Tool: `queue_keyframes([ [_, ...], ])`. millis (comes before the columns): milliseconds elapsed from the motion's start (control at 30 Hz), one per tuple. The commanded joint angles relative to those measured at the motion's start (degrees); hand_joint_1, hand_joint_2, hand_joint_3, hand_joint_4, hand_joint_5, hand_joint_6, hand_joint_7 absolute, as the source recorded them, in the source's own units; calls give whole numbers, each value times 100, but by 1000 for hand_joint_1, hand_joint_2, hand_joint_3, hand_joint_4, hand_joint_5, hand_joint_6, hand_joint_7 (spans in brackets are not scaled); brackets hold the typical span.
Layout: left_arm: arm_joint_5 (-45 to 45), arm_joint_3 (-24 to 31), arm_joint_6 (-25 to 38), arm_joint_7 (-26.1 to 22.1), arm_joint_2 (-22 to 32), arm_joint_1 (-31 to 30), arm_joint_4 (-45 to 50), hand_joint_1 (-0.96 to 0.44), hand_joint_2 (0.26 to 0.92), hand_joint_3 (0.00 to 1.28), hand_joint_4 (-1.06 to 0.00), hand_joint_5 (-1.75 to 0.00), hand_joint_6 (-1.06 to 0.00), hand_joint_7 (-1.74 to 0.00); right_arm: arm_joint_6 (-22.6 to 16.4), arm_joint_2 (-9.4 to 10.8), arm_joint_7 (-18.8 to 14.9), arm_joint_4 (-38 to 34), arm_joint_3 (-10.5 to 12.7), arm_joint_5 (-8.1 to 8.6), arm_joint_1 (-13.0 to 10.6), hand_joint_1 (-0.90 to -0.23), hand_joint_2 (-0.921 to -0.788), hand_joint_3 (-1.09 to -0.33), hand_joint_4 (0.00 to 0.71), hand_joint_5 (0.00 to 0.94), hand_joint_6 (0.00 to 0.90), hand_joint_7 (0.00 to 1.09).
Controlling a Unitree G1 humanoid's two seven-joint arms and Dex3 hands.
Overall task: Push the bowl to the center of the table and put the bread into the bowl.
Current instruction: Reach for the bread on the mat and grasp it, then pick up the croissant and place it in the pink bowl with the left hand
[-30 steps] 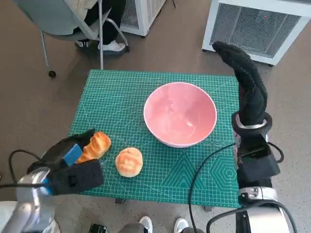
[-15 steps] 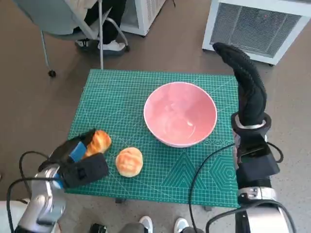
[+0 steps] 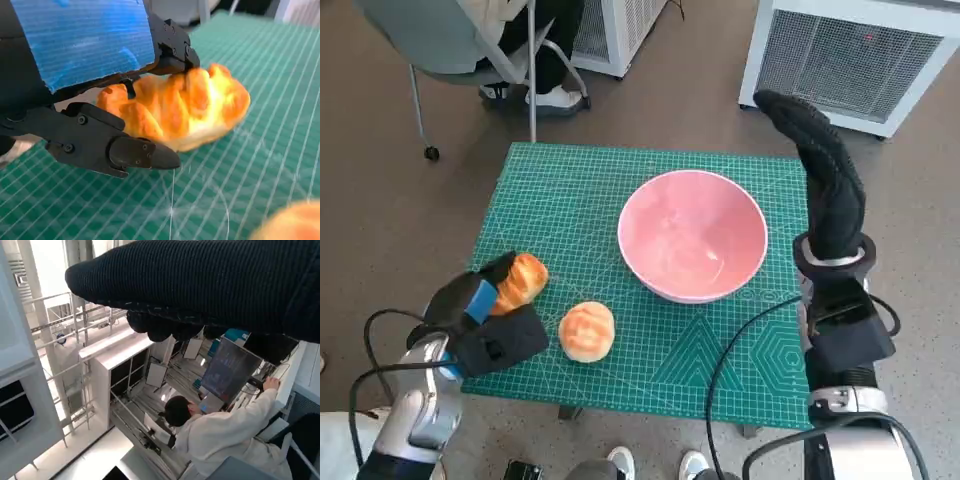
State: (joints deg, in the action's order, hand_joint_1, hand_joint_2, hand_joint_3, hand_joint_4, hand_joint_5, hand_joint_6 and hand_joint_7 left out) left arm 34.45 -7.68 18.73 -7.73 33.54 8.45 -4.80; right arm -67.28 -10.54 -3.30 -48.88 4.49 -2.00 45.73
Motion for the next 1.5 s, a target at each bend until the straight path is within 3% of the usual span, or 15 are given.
queue_keyframes([
  [33,-246,144,-364,91,-24,-114,-33,-8,921,128,-629,-1321,-566,-1092,93,19,-98,-16,-12,110,-146,-569,-921,-786,348,3,176,372],
  [367,-306,591,-401,215,-75,23,1227,0,921,71,-718,-1162,-593,-1169,151,-13,-157,-12,-3,150,-143,-582,-921,-782,350,3,177,371],
  [767,-103,589,-464,609,-538,1125,2026,0,913,3,-844,-990,-651,-1139,162,-34,-140,-108,17,108,-76,-571,-921,-786,351,2,178,368],
  [1033,-6,96,-951,798,-957,1945,1615,-1,912,1,-846,-994,-657,-1128,150,-44,-118,-98,-1,38,-67,-580,-921,-786,351,2,177,369],
  [1500,11,-900,-1629,321,-1474,3154,4,-1,920,16,-810,-1014,-627,-1176,180,-131,-137,-88,24,44,-83,-585,-921,-785,344,0,165,370],
])
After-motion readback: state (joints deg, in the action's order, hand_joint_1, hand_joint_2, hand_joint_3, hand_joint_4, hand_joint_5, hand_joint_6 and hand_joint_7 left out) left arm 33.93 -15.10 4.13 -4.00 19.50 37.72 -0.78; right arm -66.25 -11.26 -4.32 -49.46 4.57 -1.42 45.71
